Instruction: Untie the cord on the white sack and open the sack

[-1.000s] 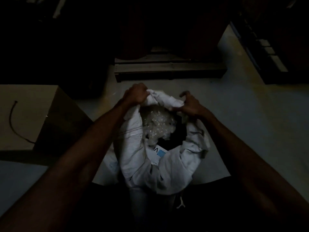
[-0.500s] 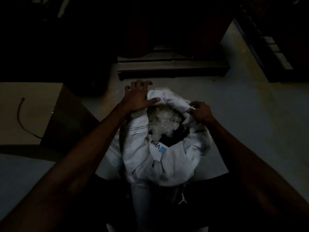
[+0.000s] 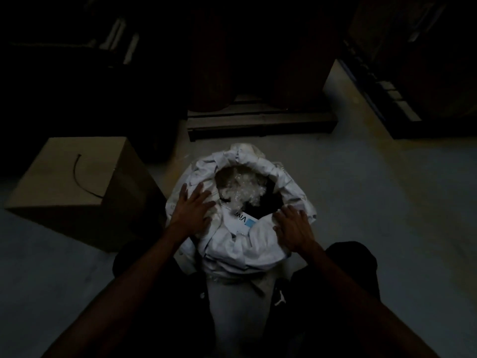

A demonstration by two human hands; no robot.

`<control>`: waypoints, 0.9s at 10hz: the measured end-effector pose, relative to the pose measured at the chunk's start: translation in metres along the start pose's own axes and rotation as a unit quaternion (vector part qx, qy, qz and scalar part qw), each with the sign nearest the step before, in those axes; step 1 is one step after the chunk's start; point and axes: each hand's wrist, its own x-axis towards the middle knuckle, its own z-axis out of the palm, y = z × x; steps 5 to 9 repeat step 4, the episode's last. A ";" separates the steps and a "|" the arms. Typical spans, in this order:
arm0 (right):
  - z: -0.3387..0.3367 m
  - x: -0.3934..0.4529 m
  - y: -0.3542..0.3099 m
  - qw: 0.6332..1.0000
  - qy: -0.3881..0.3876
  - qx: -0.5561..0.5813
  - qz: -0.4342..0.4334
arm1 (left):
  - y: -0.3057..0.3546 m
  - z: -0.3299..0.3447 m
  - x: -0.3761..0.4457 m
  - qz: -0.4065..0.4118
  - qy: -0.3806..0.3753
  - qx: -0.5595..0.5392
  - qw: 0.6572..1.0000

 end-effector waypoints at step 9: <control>-0.020 -0.062 -0.034 0.977 0.082 0.195 -0.015 | 0.075 0.010 -0.053 -0.094 0.086 -0.328 0.936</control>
